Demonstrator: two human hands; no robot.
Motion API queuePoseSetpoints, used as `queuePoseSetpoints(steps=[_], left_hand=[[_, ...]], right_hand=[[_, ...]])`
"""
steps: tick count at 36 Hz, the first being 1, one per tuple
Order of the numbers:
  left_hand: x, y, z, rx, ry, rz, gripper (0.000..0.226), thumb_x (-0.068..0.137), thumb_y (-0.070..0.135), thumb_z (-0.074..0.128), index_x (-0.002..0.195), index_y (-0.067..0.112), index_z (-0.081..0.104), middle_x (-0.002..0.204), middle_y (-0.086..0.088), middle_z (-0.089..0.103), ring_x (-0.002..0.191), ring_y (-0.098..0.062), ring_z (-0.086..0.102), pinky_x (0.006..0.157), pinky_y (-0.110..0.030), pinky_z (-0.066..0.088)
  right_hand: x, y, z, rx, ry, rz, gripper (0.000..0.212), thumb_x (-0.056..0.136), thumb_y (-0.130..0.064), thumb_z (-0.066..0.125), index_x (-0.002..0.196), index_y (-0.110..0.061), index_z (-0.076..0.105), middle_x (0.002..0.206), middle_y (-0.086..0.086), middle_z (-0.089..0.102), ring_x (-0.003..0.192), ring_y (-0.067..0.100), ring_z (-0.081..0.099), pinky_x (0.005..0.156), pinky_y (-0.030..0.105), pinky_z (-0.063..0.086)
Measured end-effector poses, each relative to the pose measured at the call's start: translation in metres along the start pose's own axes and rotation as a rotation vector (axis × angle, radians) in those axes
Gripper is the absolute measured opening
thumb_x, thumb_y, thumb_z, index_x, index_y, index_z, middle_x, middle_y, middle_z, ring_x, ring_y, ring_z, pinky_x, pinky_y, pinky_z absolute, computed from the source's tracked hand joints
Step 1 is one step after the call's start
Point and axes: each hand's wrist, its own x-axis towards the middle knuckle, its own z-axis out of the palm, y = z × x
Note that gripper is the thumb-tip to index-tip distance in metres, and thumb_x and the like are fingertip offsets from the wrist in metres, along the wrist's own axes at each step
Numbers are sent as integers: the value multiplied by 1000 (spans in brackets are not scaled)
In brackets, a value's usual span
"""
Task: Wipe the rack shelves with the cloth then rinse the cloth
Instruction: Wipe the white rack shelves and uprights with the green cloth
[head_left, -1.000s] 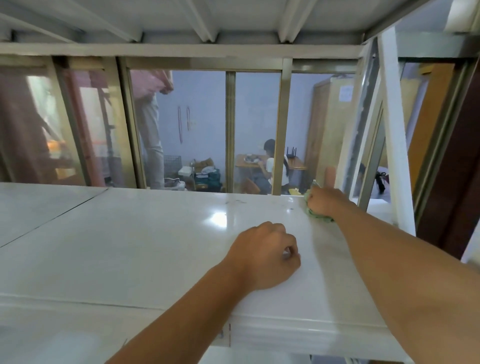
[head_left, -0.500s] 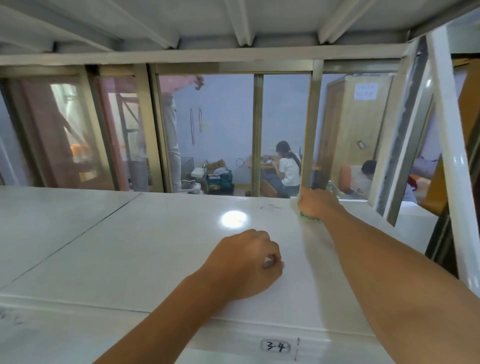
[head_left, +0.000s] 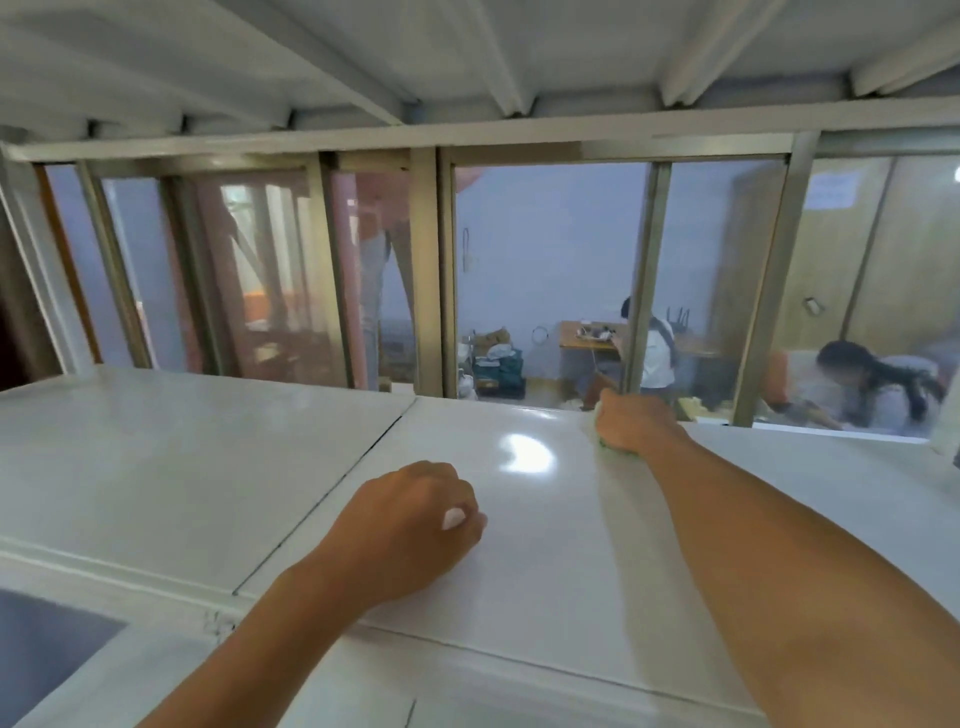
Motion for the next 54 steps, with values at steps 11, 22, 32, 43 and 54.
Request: queuePoseSetpoints(steps=[11,22,32,43,54], left_hand=[[-47,-111,-31,23,54,-208,28,95,46,50,90,26,68,94,10,62,89,-14,59,72,-30,43],[-94,-186,-52,-9,103,-233,29,94,42,52,119,32,65,119,13,63,112,-15,59,88,-34,51],[-117,-239,-63,-163,127,-236,33,89,44,49,100,26,73,100,11,67,92,-11,62,84,-31,51],[-114,-311,-79,-119,109,-351,21,95,39,55,103,32,73,109,15,65,99,-12,60,92,-32,51],[-106,-399,-93,-60,79,-259,18,95,42,57,103,34,71,109,15,67,100,-12,62,88,-36,53]], right_hand=[[14,-105,-1,105,3,-30,39,93,-25,44,128,-12,57,126,14,62,110,33,62,88,43,53],[10,-223,-8,176,38,-63,29,95,-27,46,118,-10,56,118,12,64,105,31,62,74,35,44],[20,-288,-10,182,70,-41,27,96,-19,45,116,-6,57,114,13,65,103,34,64,72,34,45],[54,-325,-5,206,45,-86,15,90,-21,51,93,-11,62,96,11,68,90,32,63,71,32,47],[71,-444,-21,203,12,-104,29,95,-19,44,117,-6,57,101,11,62,81,25,55,70,32,43]])
